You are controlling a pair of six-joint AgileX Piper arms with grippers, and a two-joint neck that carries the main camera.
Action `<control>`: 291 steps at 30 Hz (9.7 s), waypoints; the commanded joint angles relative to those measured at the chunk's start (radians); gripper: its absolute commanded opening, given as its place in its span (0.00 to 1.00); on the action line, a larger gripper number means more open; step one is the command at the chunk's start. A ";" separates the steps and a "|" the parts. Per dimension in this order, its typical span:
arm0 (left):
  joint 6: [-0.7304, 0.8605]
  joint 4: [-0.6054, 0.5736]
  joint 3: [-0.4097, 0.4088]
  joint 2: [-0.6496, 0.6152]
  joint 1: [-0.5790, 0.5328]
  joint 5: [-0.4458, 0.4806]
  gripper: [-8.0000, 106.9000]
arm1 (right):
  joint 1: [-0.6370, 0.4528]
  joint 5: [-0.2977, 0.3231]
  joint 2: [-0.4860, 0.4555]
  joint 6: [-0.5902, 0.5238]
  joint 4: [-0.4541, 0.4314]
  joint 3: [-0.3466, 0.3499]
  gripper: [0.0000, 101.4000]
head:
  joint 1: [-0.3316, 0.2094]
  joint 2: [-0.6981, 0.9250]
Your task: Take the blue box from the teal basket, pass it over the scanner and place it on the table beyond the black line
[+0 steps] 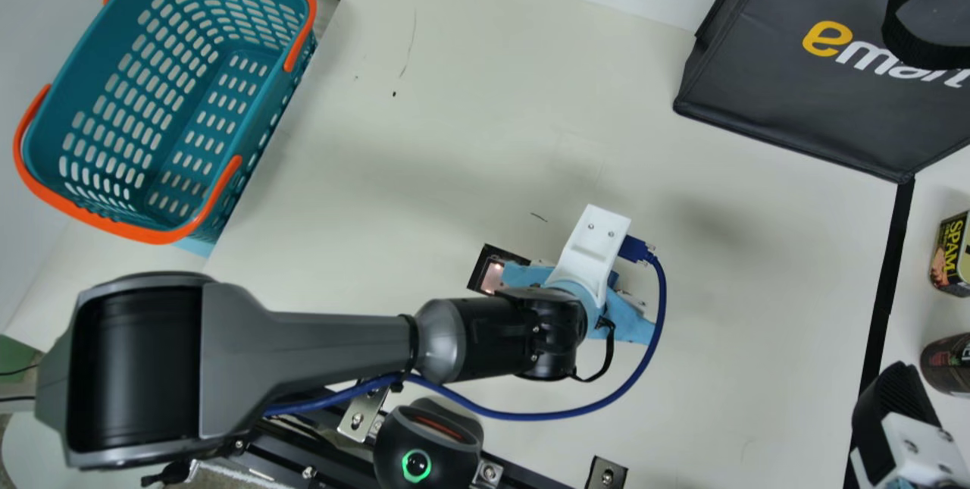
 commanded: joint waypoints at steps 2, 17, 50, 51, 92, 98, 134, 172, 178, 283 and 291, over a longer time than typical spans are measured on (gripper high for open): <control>0.001 0.000 0.010 -0.009 -0.001 -0.010 0.67 | 0.000 0.000 0.000 0.000 0.000 0.000 0.94 | -0.029 0.004; 0.263 -0.192 0.269 -0.312 0.113 -0.228 0.85 | 0.000 0.000 0.000 0.000 0.000 0.000 0.94 | -0.029 0.004; 1.498 -0.739 0.279 -0.878 1.172 0.324 0.85 | 0.000 0.000 0.000 0.000 0.000 0.000 0.94 | -0.029 0.004; 1.520 -0.741 0.259 -0.881 1.204 0.344 0.85 | 0.000 0.000 0.000 0.000 0.000 0.000 0.94 | -0.029 0.004; 1.575 -0.751 0.203 -0.888 1.289 0.397 0.85 | 0.000 0.000 0.000 0.000 0.000 0.000 0.94 | -0.029 -0.345; 1.575 -0.751 0.203 -0.888 1.289 0.397 0.85 | 0.011 0.004 0.007 0.000 0.010 0.003 0.94 | -0.029 -0.345; 1.575 -0.751 0.203 -0.888 1.289 0.397 0.85 | 0.775 -0.095 0.527 0.679 -0.225 -0.035 0.94 | -0.029 -0.345; 1.575 -0.751 0.203 -0.888 1.289 0.397 0.85 | 0.787 -0.247 0.866 0.907 -0.145 0.076 0.94 | -0.029 -0.345; 1.575 -0.751 0.203 -0.888 1.289 0.397 0.85 | 0.770 -0.269 0.889 0.879 -0.128 0.097 0.94 | -0.029 -0.345; 1.575 -0.751 0.203 -0.888 1.289 0.397 0.85 | 0.453 -0.256 0.522 0.872 -0.193 0.311 0.00 | -0.029 -0.694; 1.575 -0.751 0.203 -0.888 1.289 0.397 0.85 | 0.215 -0.238 0.368 0.753 -0.158 0.421 0.00 | -0.029 -0.694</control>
